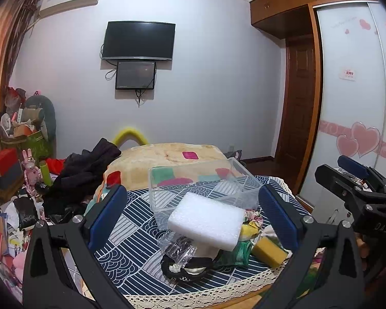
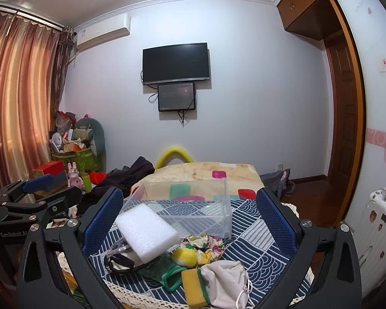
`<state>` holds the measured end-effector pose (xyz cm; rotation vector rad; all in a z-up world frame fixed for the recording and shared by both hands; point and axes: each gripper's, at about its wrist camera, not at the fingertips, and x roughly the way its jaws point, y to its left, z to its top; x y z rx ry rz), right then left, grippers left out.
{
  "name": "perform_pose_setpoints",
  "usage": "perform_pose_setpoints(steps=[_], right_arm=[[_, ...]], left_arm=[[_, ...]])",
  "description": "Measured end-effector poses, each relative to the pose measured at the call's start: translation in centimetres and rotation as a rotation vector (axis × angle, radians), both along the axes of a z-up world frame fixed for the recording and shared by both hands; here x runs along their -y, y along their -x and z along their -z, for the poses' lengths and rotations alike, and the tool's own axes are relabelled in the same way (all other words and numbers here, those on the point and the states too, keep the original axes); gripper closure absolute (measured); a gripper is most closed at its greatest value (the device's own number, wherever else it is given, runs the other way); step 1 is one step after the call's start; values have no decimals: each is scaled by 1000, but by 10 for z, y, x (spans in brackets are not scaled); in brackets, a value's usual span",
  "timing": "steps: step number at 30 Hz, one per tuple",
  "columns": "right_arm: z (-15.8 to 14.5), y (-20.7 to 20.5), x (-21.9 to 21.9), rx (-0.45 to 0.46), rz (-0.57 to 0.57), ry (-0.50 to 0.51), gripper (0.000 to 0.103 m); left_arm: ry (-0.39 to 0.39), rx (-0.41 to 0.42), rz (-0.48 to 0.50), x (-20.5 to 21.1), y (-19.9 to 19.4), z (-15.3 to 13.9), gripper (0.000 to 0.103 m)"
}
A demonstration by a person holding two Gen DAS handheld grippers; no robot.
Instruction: Organize soft objects
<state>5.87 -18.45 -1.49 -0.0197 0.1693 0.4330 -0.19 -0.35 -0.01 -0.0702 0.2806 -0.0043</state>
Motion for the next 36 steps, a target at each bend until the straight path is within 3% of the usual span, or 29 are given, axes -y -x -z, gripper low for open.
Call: perform_pose_setpoints(steps=[36], right_arm=[[-3,6,-3,11,-14,-7,0]], left_arm=[[1,12,4,3,3,-2,0]])
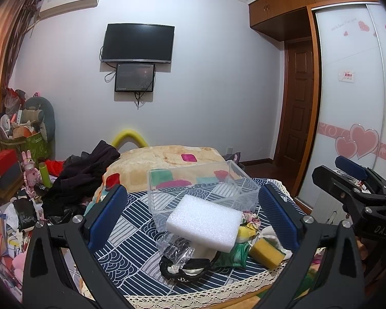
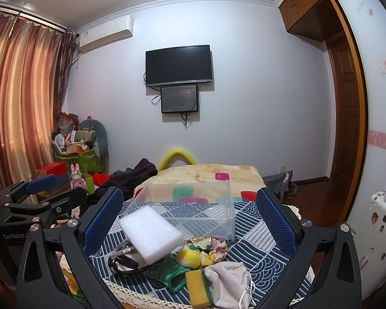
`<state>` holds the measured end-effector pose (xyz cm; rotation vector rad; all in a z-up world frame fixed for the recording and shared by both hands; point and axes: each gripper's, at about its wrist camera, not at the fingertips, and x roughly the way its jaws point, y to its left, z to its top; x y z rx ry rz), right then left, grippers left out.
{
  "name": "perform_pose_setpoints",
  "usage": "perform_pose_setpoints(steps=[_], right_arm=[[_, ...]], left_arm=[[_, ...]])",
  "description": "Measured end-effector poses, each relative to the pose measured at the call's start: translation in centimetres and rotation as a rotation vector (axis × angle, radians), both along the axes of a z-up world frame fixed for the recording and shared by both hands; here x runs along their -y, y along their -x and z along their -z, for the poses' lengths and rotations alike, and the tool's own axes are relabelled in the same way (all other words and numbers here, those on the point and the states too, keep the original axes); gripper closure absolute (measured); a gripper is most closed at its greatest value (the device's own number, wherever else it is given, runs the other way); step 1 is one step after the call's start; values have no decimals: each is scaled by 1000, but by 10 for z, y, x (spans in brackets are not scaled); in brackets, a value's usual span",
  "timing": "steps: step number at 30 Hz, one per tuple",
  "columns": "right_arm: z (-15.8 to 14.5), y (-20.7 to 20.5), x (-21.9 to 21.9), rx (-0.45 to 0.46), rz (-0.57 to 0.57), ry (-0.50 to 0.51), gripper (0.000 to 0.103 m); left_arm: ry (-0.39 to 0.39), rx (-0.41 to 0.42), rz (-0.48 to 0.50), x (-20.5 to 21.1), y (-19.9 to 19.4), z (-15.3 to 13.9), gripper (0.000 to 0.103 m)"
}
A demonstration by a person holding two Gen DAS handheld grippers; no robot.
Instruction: Organize soft objects
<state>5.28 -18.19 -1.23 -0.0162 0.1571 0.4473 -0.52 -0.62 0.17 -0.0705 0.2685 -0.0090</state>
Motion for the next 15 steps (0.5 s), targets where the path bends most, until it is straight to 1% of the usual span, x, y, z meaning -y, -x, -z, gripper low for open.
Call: perform_pose_setpoints(steps=[10,15], right_arm=[[-1,-2,-5,6,-8,2,0],[9,-11,-13,-29,-24,45,0]], left_arm=[[4,8,10,-1,1,-2,0],[7,-12,18,-4,-3,4,0]])
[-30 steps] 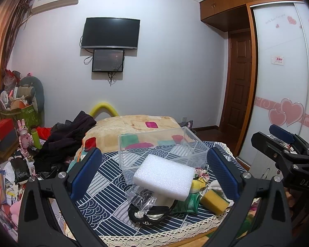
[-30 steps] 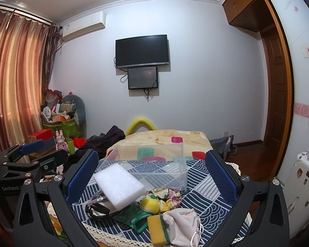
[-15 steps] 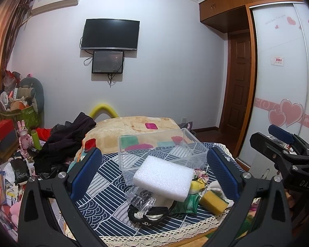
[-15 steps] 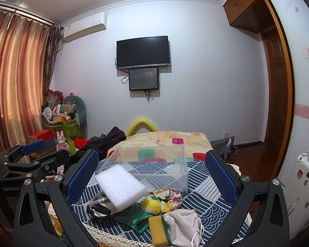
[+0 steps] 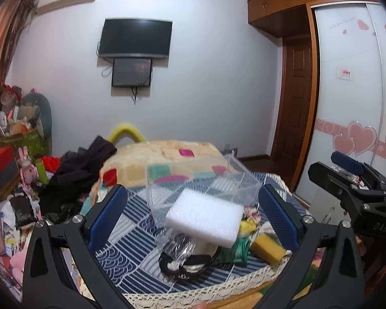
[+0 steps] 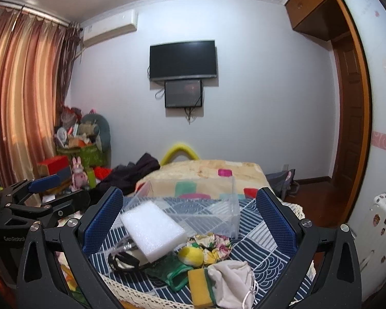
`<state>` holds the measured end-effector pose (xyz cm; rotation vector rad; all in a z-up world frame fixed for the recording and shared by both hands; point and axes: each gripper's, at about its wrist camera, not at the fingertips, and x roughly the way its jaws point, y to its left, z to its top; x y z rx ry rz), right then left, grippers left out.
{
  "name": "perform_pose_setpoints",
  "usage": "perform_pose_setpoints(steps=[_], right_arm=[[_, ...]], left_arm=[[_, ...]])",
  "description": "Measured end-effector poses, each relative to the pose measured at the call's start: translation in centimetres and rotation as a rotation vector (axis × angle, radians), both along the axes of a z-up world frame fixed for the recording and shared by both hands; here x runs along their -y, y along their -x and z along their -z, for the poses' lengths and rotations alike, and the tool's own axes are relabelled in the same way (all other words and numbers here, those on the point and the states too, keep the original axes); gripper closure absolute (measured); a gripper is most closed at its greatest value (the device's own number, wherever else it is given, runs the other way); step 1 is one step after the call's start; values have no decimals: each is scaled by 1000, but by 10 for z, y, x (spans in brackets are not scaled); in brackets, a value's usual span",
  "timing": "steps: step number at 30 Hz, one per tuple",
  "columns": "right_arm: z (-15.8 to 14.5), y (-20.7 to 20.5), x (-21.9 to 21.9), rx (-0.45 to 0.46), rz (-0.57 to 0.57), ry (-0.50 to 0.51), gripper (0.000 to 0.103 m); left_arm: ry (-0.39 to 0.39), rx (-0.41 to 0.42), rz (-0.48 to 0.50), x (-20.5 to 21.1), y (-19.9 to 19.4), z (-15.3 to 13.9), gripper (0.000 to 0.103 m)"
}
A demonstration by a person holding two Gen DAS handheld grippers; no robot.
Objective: Organize soft objects
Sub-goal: 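Grasp the white foam block with the right gripper while left grasps plastic bag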
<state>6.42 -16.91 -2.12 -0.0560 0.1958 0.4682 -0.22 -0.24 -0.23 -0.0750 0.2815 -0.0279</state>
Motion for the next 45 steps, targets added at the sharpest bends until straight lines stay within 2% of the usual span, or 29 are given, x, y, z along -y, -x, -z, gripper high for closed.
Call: perform_pose_setpoints(steps=[3,6,8,11,15,20,30,38,45], right_arm=[[12,-12,-8,-50,-24,40,0],[26,-25,-17,-108,-45,70,0],[36,-34,-24,-160,-70,86,0],[52,-46,-37,-239,-110,119,0],[71,-55,-58,-300,-152,194,0],[78,-71,-74,-342,-152,252,0],[87,-105,-85,-429,-187,249,1],[81,-92,-62,-384,-163,224,6],[66,-88,-26,-371,-109,140,6]], left_arm=[[9,-60,13,-8,-9,15,0],[2,-167,-14,-17,-24,42,0],[19,-253,-24,-26,-35,64,0],[54,-331,-13,-35,-45,88,0],[65,-377,12,-40,-56,106,0],[88,-426,23,-48,-73,124,0],[107,-431,67,-57,-82,131,0],[140,-448,83,-60,-95,134,0],[102,-423,73,-48,-115,121,0]])
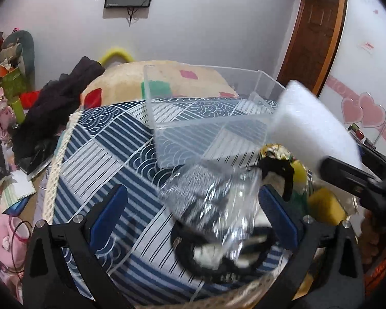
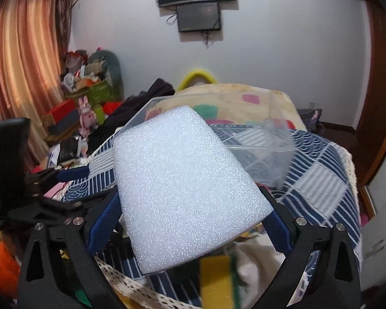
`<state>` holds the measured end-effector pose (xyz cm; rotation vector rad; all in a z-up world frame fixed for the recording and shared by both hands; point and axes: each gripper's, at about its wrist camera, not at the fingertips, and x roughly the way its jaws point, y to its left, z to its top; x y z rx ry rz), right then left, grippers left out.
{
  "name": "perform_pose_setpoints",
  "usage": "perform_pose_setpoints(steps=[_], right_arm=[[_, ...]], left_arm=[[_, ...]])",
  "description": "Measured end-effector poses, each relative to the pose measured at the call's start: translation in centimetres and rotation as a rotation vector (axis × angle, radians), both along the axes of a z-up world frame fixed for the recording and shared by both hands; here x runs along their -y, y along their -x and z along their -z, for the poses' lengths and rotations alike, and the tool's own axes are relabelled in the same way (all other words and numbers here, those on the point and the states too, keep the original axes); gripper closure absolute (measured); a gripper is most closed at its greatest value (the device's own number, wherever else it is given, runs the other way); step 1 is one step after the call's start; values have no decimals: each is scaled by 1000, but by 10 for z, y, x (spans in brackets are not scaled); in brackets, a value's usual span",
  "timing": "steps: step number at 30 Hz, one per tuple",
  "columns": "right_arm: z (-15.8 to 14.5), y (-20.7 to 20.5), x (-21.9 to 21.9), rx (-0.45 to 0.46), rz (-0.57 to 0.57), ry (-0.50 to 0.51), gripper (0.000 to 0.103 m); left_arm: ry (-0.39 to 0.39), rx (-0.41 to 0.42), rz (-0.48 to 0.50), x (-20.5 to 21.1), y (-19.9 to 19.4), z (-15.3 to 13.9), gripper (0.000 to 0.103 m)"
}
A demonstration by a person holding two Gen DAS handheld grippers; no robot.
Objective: Organize soft objects
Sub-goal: 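Grasp the white foam block with the right gripper while left grasps plastic bag, then lower the foam block and plastic bag into the clear box, open both grippers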
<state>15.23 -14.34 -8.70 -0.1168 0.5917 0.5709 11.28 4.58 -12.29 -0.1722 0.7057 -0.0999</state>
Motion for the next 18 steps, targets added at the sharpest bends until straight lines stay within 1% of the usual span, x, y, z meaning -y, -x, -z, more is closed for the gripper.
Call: perform_pose_setpoints(steps=[1,3,4,6,7,9,12,18], right_arm=[[-1,0,3,6,6,-7,6],[-1,2,7,5,4,-13,6],[-1,2,7,3,4,-19,6],[1,3,7,-7,-9,-31,6],[2,3,6,-7,-13,-34,6],[3,3,5,-8,-20,-35,6],[3,5,3,6,-15,-27,6],[-11,10,9,45,5,-44,6]], left_arm=[[4,-4,0,1,-4,0,2],[14,-26,-6,3,-16,4,25],[22,-36,-13,2,-20,6,31],[41,-64,-31,-1,-27,11,54],[57,-76,-31,-4,-29,13,59],[97,-91,-30,-10,-27,18,66],[111,-85,-45,-16,-21,18,70],[53,-26,-58,-11,1,0,71]])
